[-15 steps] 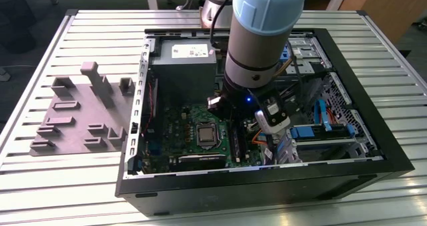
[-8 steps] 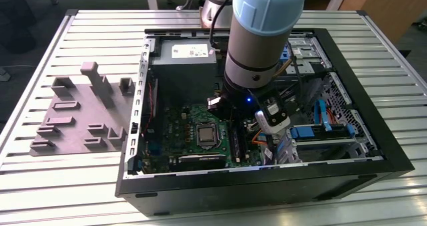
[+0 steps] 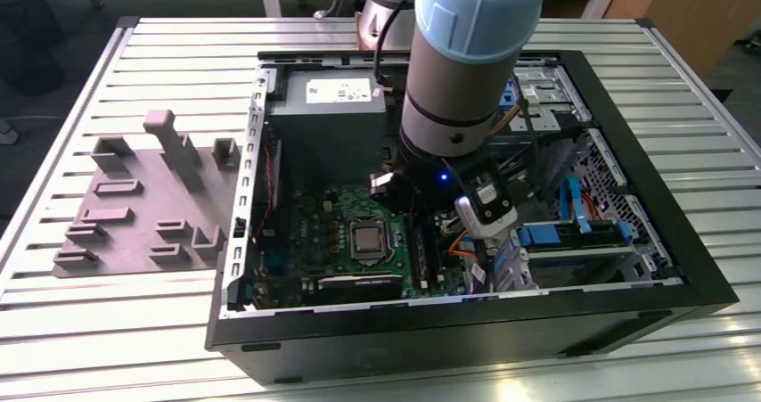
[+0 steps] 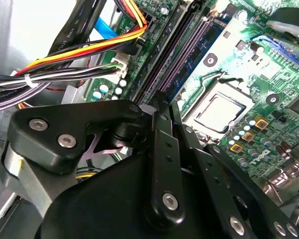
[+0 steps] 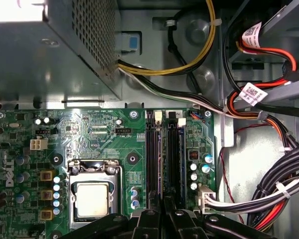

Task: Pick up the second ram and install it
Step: 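Insert the second ram into the second slot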

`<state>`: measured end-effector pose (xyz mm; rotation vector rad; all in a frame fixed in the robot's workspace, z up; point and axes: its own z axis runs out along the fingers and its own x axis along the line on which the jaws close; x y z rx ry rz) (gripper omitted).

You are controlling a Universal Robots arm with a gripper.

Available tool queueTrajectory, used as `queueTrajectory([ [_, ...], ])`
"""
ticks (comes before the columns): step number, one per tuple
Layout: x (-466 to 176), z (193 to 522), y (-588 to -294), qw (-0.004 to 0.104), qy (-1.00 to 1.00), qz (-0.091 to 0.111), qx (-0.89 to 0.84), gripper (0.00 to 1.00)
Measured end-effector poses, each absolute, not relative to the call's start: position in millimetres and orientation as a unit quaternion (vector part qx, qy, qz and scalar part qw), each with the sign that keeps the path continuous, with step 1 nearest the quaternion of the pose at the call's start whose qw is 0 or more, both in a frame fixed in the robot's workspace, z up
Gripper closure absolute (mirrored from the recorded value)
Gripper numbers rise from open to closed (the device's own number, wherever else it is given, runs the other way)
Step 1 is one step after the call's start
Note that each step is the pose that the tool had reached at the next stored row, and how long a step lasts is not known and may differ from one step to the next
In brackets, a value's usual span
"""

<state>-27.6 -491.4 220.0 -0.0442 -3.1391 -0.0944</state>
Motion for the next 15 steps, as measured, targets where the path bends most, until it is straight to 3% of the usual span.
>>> queueTrajectory([
  [15,-26.6,216.4,-487.6,0.0,-0.999,-0.03,-0.014,0.86],
])
